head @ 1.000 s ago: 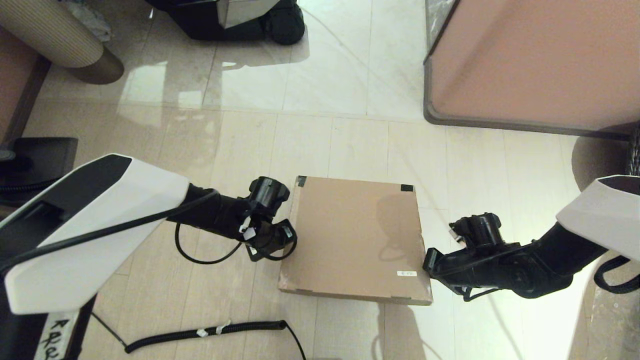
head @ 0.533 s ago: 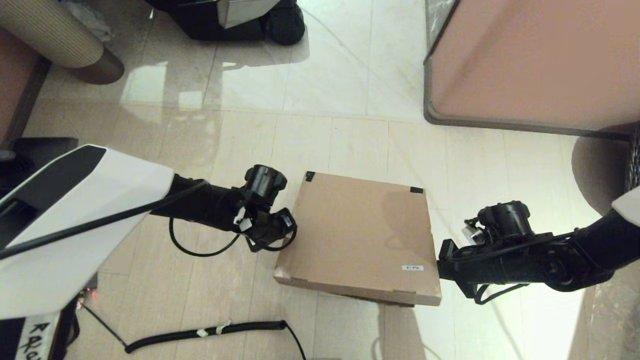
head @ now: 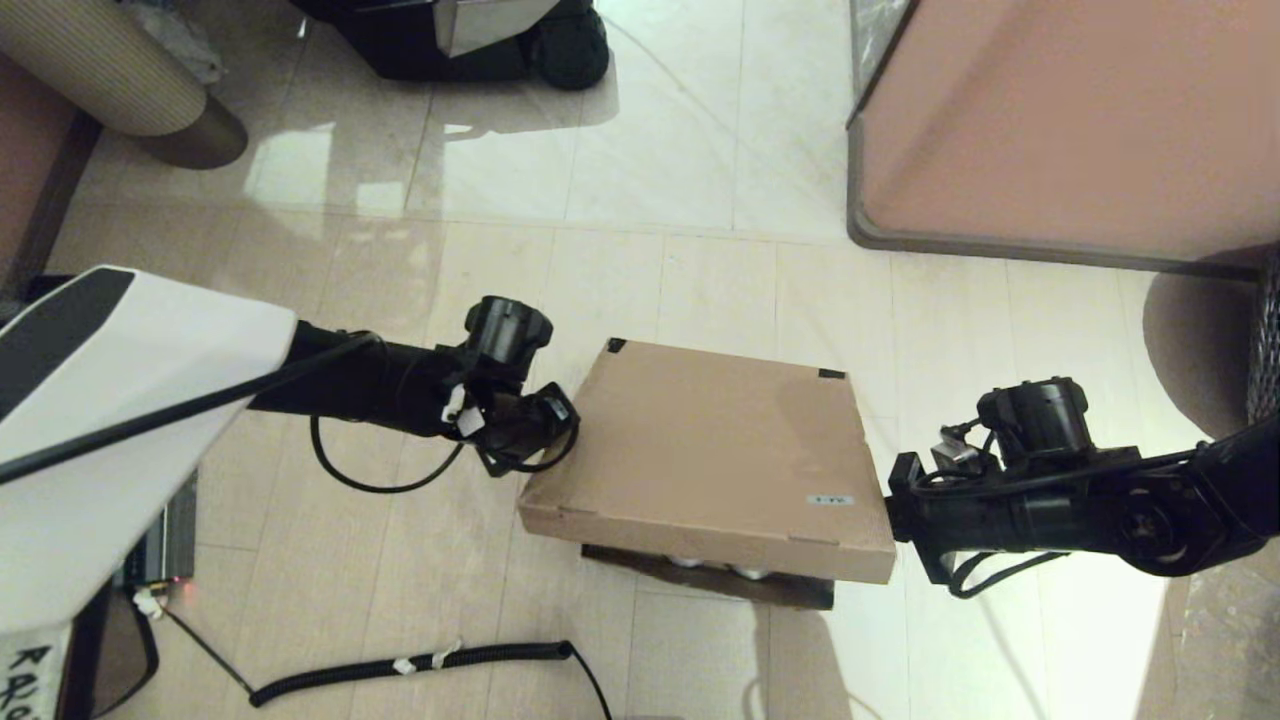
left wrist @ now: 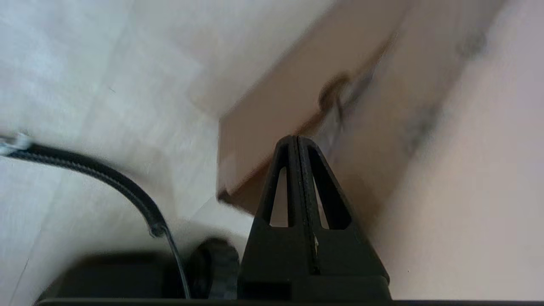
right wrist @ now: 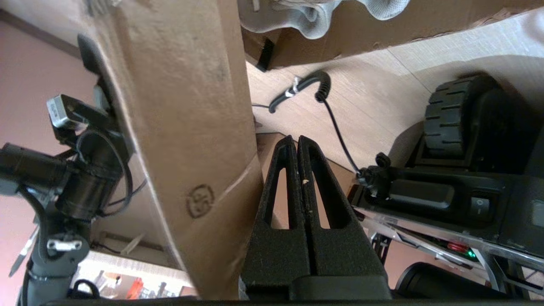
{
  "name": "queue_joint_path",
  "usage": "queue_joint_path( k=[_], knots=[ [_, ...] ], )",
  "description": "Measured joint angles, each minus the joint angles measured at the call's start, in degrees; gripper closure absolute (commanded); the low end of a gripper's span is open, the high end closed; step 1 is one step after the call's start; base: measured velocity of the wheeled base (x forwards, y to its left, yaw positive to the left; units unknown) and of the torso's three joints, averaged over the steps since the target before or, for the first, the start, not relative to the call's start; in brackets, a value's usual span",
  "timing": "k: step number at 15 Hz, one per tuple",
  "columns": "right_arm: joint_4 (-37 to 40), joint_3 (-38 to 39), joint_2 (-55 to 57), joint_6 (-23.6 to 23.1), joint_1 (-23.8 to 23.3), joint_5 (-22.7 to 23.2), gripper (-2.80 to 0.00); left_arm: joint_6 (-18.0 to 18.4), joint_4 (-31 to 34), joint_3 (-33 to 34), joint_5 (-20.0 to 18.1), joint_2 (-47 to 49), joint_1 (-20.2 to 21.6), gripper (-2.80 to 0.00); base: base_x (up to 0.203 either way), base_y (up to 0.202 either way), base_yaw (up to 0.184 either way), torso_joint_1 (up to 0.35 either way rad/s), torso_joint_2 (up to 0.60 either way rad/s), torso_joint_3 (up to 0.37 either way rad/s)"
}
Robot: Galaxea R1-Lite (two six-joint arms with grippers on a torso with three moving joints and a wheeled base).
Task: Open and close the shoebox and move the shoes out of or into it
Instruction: Open the shoe box
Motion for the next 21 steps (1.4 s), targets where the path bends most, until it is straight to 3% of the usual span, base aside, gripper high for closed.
queue_joint_path(
  k=[6, 9, 12, 14, 16, 17, 21],
  knots=[
    [0.1, 0.1, -0.2, 0.0, -0.1, -0.2, 0.0, 0.3, 3.1, -1.3, 0.9, -2.4, 6.3, 0.0, 0.0, 0.0, 0.0, 0.0, 0.0, 0.0],
    [0.2, -0.5, -0.3, 0.4, -0.1, -0.3, 0.0, -2.0, 9.1, -2.9, 0.7, -4.4, 9.8, 0.0, 0.0, 0.0, 0.0, 0.0, 0.0, 0.0],
    [0.1, -1.6, -0.4, 2.2, -0.1, -0.3, 0.0, -12.8, 17.4, -5.9, -3.5, -6.3, 11.0, 0.0, 0.0, 0.0, 0.0, 0.0, 0.0, 0.0],
    [0.1, -3.1, -0.4, 5.6, -0.1, -0.3, 0.0, -23.9, 24.5, -8.9, -10.3, -7.5, 11.1, 0.0, 0.0, 0.0, 0.0, 0.0, 0.0, 0.0],
    [0.1, -4.5, -0.5, 6.7, -0.1, -0.5, 0.0, -33.2, 30.5, -10.6, -14.4, -8.7, 11.0, 0.0, 0.0, 0.0, 0.0, 0.0, 0.0, 0.0],
    [0.1, -5.2, -0.5, 7.4, -0.1, -0.5, 0.0, -36.0, 31.4, -11.0, -15.1, -9.2, 11.0, 0.0, 0.0, 0.0, 0.0, 0.0, 0.0, 0.0],
    [0.1, -10.2, -0.6, 15.4, -0.1, -0.6, 0.0, -39.4, 36.0, -13.3, -16.4, -9.9, 11.7, 0.0, 0.0, 0.0, 0.0, 0.0, 0.0, 0.0]
  ],
)
